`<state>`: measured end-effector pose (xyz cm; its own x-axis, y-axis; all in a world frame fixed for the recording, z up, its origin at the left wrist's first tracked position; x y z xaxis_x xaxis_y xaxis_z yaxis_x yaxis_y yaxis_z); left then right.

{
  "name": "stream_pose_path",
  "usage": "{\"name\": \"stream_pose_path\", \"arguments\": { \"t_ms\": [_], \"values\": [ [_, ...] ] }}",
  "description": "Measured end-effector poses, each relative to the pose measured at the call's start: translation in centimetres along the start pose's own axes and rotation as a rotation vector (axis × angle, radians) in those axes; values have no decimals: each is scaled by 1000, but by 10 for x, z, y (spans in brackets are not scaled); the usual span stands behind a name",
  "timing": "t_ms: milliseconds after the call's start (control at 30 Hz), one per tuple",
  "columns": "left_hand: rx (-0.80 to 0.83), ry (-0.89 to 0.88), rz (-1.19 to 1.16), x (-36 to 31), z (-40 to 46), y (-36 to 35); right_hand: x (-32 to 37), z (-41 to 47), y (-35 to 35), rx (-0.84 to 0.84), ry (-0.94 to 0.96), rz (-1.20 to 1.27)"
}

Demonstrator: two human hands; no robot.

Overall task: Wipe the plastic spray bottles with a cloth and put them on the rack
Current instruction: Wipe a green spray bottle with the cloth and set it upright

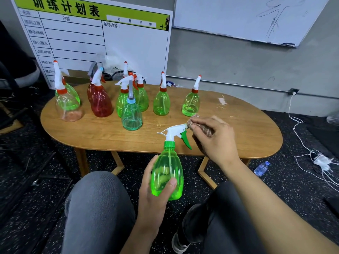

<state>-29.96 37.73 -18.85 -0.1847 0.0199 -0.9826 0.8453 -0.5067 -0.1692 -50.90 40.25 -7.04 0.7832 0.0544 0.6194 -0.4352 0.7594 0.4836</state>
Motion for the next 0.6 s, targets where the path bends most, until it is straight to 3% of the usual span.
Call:
{"name": "stream_pose_path", "arguments": {
  "t_ms": [200, 267, 400, 467, 600],
  "values": [
    [-3, -12, 6, -9, -3, 2, 8, 3, 5, -16, -23, -25],
    [-37, -19, -12, -22, 2, 4, 23, 2, 14, -29, -19, 71],
    [-15, -42, -63, -62, 23, 2, 66, -13, 19, 244, 16, 353],
    [23, -106, -46, -90, 33, -3, 80, -13, 19, 303, 53, 391],
    [146, -273, 62, -155, 46, -15, 106, 22, 45, 133, 85, 465]
  ]
}}
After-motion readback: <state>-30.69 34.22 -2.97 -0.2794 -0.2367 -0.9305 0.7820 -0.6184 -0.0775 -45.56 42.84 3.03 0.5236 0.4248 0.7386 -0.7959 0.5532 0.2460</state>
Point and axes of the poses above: each hand's wrist, its own z-axis towards the middle knuckle, its own y-axis out of the back of the hand, x = y × z, the point moved 3 cm from there along z, towards the middle knuckle, and after that the axes turned 10 degrees about z, right-handed, at the moved point
